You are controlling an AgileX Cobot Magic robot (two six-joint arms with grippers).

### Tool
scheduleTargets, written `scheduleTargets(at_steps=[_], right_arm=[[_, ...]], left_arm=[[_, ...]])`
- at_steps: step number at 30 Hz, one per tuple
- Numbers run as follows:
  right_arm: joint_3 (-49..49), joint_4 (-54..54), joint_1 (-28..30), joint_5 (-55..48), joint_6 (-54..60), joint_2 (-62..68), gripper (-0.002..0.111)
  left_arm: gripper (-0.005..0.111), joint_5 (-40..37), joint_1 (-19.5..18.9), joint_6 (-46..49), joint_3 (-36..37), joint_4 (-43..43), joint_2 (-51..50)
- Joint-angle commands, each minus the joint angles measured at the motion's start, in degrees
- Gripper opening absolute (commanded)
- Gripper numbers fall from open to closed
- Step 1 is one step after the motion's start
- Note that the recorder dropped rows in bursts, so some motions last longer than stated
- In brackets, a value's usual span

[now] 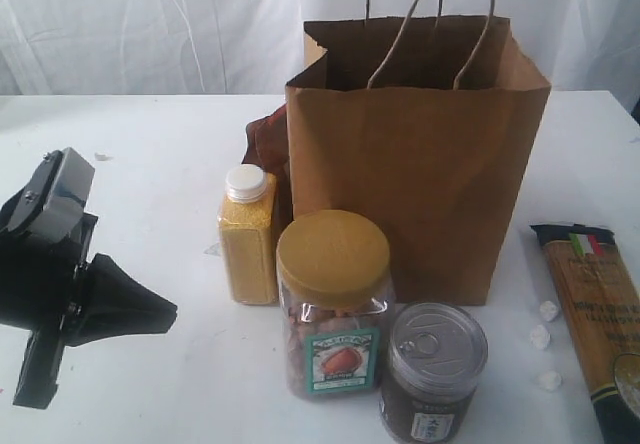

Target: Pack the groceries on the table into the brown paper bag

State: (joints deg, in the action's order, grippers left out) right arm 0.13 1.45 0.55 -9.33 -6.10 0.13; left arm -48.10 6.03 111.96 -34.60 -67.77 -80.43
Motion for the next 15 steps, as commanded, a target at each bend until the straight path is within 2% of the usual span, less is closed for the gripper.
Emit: scheduleTargets(at_steps=[1, 5, 10, 12, 15], right_arm=[[-0.1, 0.1, 0.1, 0.0, -0.1, -0.1, 0.000], [-0.1, 0.1, 0.1, 0.0, -0.1, -0.1, 0.000], [-0.1, 0.1, 0.1, 0.0, -0.1, -0.1, 0.000], [-0.1, 0.1, 0.1, 0.0, -0.1, -0.1, 0.000], [-0.1, 0.1, 0.1, 0.0, -0.1, -0.1, 0.000]], left_arm=[[0.000, -1.5, 0.4, -1.3, 0.2, 0.2, 0.5], [0.000, -7.0, 0.4, -1.7, 0.2, -0.4, 0.5], [0.003, -16.9, 0.4, 3.6, 0.2, -10.3, 0.4], [0.017, -21.7, 0.4, 4.8, 0.2, -16.0, 0.4], [0.048, -21.9, 0.5, 9.3, 0.2, -21.8, 0.4]])
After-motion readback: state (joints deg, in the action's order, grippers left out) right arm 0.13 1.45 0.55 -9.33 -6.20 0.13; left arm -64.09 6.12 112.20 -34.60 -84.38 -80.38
